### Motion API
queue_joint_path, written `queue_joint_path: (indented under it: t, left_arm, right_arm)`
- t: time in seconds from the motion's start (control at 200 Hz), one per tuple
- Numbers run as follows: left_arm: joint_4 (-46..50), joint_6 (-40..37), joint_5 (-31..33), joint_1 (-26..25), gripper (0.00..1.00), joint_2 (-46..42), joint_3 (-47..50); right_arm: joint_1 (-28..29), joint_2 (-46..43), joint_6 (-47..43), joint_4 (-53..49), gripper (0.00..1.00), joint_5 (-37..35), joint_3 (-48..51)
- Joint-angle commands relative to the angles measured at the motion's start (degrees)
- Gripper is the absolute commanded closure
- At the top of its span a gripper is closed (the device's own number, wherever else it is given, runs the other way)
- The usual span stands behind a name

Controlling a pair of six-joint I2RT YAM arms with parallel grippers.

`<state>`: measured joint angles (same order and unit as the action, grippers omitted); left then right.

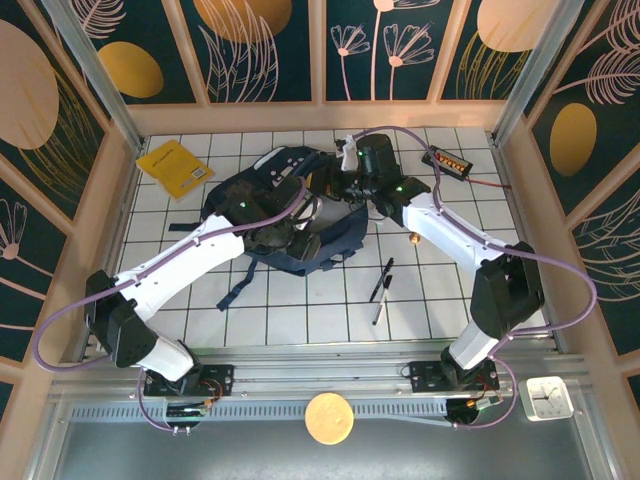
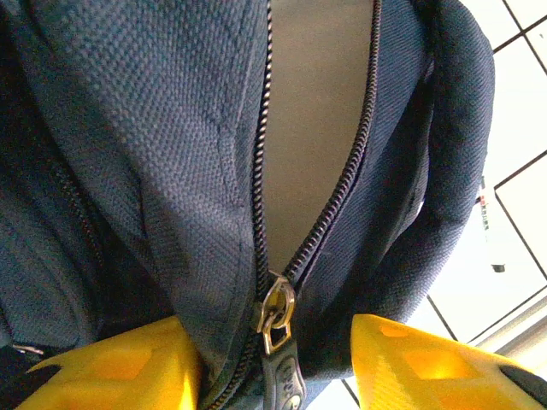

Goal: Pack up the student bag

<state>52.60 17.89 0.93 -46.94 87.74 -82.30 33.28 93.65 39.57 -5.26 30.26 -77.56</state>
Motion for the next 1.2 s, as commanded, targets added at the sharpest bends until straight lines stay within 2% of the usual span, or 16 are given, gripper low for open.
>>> queue_joint_path:
  t: [0.0, 0.18, 0.44, 0.641, 0.946, 1.191]
  left_arm:
    - [5.75, 0.1, 1.42, -0.52, 0.53, -1.17, -0.5]
    - [5.56, 0.02, 0.72, -0.51, 0.65, -0.47, -0.38]
    - [7.41, 0.39, 2.17, -0.51, 0.65, -1.16, -0.92]
    - [8.55, 1.51, 2.51, -0.65, 0.56, -2.62, -1.06]
    - [7.55, 2.53, 1.59, -1.62, 0.61, -2.09, -0.43]
    - [4.02, 3.1, 0.42, -1.62, 0.6, -0.82, 0.62]
  right_arm:
    - [-0.41, 0.0, 0.61, 6.53, 1.0, -1.7, -4.53]
    - [-0.14, 0.36, 1.06, 6.85, 1.0, -1.96, -4.53]
    - [-0.03, 0.8, 0.69, 6.57, 1.0, -2.31, -4.5]
    - [-0.3, 0.89, 0.44, 6.58, 1.0, -2.31, -4.19]
    - [-0.48, 1.11, 0.46, 6.72, 1.0, -2.05, -4.28]
    - [-0.49, 0.53, 0.44, 6.76, 1.0, -1.89, -3.58]
